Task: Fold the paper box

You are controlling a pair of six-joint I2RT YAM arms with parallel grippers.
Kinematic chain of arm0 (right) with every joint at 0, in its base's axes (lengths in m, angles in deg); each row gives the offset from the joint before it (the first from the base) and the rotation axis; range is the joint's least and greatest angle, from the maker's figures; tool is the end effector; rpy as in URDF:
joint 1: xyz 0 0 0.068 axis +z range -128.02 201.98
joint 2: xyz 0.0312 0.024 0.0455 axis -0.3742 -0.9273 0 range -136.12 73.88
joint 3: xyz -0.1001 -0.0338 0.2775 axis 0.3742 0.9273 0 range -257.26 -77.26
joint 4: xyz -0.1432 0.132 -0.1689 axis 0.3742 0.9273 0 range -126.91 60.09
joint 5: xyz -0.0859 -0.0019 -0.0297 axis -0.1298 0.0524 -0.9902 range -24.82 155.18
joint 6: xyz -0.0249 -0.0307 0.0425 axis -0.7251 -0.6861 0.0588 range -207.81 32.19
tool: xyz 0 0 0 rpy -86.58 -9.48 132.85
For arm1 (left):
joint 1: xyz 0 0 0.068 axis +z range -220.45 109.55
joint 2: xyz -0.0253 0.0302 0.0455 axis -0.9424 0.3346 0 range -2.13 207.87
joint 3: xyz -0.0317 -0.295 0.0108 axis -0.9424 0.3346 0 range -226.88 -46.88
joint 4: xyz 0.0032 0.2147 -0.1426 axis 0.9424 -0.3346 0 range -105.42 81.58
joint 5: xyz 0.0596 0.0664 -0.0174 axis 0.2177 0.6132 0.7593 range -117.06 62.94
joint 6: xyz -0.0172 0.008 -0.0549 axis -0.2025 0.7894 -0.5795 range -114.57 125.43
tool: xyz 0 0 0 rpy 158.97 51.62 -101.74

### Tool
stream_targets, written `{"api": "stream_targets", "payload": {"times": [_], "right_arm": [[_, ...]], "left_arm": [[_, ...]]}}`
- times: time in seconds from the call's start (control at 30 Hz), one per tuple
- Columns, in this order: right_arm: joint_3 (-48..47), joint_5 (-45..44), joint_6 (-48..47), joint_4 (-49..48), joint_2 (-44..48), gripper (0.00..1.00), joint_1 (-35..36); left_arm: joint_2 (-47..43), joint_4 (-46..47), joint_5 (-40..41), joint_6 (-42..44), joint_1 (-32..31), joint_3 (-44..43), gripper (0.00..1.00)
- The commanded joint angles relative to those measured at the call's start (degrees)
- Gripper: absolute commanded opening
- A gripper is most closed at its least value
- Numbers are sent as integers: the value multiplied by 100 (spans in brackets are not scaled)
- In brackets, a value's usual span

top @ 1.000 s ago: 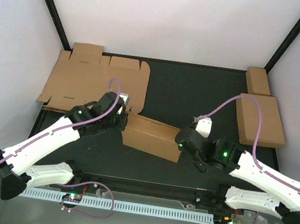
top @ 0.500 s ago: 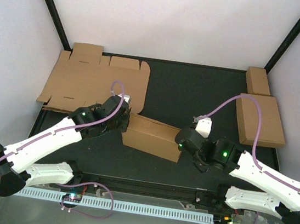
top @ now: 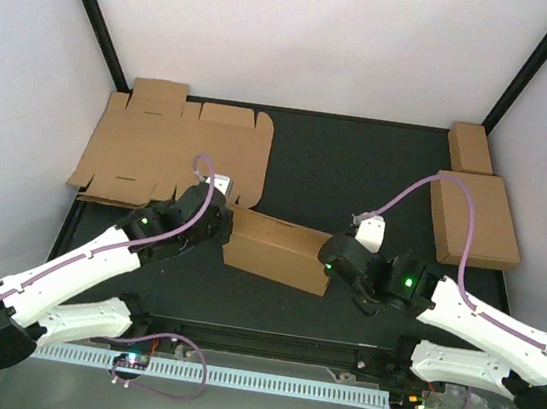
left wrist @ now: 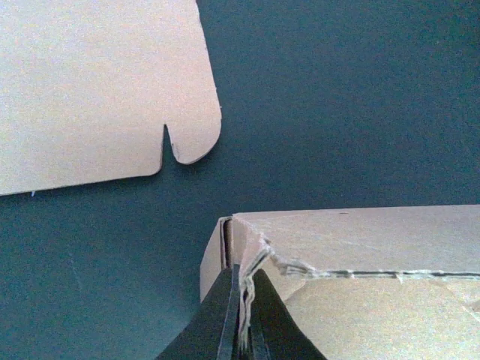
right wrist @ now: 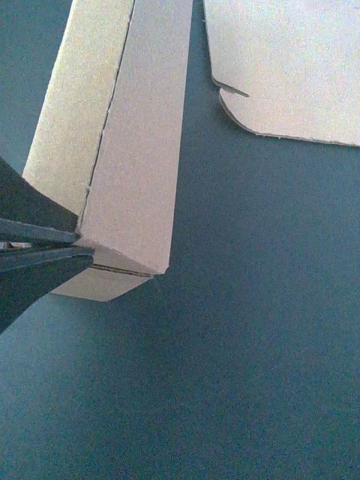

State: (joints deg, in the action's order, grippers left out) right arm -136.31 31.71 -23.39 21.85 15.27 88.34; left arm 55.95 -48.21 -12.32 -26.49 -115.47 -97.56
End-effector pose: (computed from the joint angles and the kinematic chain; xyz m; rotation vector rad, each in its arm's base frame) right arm 0.0881 0.1440 0.3294 0.1624 2.3774 0.3152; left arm 0.1430 -0.1282 0.3033 0.1517 2.3813 -0.3397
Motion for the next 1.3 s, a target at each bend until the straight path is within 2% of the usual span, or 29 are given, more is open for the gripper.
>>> {"api": "stream_targets", "payload": {"times": [0.0, 0.3, 0.4, 0.67, 0.83, 1.03, 1.27], "right_arm": [[292, 503, 96, 197, -151, 2, 24], [404, 516, 106, 108, -125, 2, 25], [377, 476, 72, 134, -95, 2, 24], [381, 434, 3, 111, 21, 2, 25], [344, 403, -25, 158, 30, 2, 25], [329, 412, -35, 154, 19, 2, 25], [319, 403, -40, 170, 14, 2, 25]], "left_arm": [[95, -675, -311, -185, -53, 662, 1], [-91, -486, -309, -268, -71, 789, 2], [-150, -581, -264, -200, -62, 589, 6], [-186, -663, -305, -29, -60, 26, 32], [-205, -660, -327, 39, -60, -184, 43], [-441, -689, -356, 164, -60, -386, 68], [-1000, -454, -345, 281, -60, -298, 83]]}}
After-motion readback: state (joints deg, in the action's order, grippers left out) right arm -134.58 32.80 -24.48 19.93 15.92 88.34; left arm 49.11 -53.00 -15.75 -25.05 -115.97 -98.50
